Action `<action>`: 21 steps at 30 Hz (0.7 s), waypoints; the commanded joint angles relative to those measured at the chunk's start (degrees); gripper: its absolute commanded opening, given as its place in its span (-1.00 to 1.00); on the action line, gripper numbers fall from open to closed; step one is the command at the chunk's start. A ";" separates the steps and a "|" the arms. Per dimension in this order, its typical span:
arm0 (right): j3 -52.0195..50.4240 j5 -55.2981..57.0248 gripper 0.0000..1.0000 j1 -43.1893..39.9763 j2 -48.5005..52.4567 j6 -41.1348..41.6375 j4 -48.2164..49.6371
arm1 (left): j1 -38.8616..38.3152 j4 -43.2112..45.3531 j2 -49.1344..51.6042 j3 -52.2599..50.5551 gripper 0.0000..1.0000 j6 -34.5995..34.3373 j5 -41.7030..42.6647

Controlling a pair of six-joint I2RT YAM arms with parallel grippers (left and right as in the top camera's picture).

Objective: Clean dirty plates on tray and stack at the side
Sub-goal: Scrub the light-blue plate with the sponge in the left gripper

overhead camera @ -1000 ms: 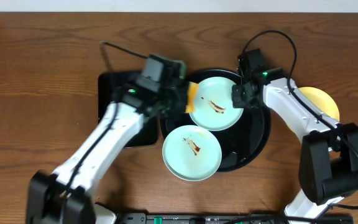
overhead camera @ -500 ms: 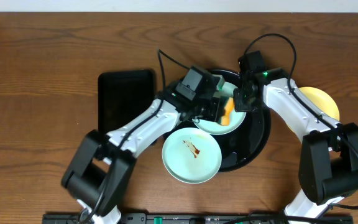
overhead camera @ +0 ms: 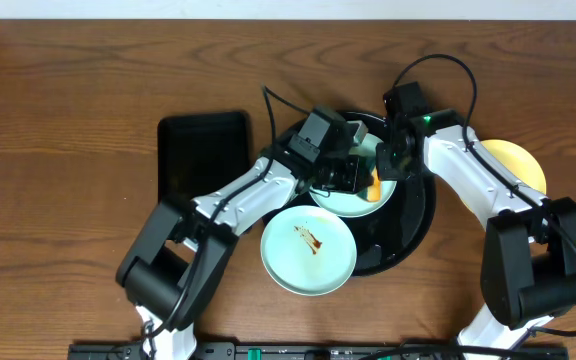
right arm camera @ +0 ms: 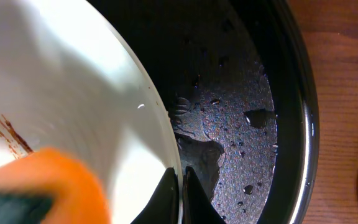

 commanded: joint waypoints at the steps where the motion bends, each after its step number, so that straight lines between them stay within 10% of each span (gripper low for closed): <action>1: -0.07 0.37 -0.98 0.85 -0.46 0.35 -0.22 | 0.02 0.79 2.32 0.42 -0.85 -1.27 1.18; 21: -1.01 1.81 -0.98 1.75 -0.46 0.33 -2.71 | 1.11 1.46 4.98 0.42 -0.85 -1.79 -6.88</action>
